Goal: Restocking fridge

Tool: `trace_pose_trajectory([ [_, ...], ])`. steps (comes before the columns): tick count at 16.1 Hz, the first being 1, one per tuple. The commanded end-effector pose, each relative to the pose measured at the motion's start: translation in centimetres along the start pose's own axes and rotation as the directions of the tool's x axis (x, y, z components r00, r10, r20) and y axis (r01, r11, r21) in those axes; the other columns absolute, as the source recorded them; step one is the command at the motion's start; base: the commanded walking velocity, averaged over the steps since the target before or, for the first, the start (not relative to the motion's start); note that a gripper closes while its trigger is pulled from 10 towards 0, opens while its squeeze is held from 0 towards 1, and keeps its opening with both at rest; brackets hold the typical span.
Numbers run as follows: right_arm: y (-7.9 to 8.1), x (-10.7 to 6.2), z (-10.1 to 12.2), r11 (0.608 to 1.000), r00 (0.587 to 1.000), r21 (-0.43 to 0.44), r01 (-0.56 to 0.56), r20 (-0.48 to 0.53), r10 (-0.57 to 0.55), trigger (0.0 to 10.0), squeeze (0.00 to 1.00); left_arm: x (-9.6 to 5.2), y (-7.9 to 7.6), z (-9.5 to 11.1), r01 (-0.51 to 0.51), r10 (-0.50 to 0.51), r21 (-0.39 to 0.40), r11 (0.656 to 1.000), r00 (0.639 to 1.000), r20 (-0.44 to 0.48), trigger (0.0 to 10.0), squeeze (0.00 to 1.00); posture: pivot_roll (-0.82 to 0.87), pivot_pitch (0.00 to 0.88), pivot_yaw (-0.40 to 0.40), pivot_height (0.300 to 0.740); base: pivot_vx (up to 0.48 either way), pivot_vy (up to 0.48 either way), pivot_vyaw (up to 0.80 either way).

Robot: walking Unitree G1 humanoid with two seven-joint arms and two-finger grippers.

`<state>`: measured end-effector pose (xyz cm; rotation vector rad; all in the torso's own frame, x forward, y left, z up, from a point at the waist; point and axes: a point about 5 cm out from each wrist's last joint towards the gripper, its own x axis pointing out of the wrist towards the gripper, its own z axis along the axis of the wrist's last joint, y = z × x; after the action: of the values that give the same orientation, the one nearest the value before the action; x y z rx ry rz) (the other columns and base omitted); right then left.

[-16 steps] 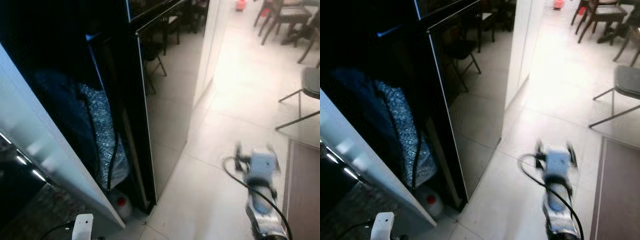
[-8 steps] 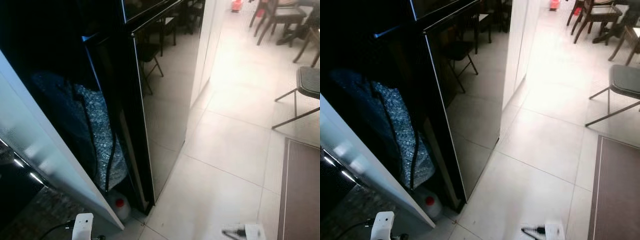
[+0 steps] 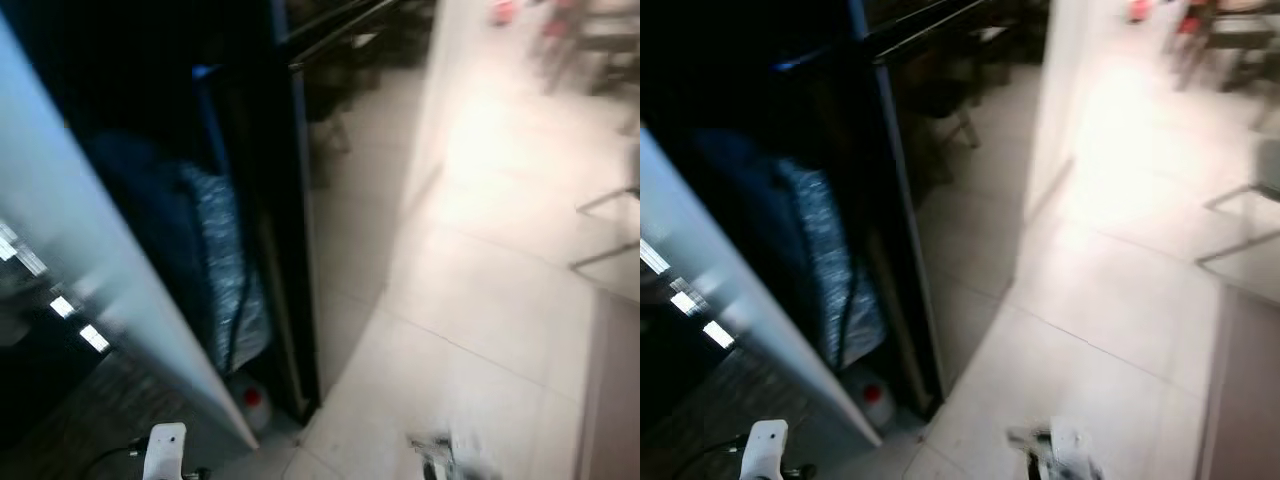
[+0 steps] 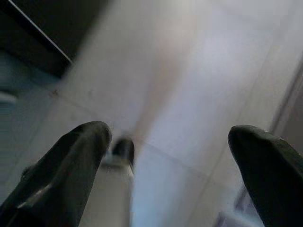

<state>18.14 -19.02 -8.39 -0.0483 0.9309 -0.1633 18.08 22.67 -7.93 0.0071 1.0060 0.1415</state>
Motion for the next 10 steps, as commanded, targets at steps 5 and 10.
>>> trace_pose_trajectory([
  [5, 1.8, 0.3, 1.7, 0.999, 0.999, -0.031, -0.038, 0.01, 0.039, 10.0, 0.0, -0.1, 0.4, -0.8, -0.017, 0.016, -0.026, 1.0, 1.0, -0.027, 10.0, 0.0, -0.12, 0.0, 0.057, 0.74, 0.0, 0.0, 0.8],
  [10, 0.3, 0.1, 0.1, 0.999, 0.999, -0.034, -0.039, -0.021, 0.039, 10.0, 0.0, -0.1, 0.4, -0.9, -0.007, 0.007, -0.025, 1.0, 1.0, -0.03, 10.0, 0.0, -0.11, 0.0, 0.059, 0.74, 0.0, 0.0, 0.8],
])
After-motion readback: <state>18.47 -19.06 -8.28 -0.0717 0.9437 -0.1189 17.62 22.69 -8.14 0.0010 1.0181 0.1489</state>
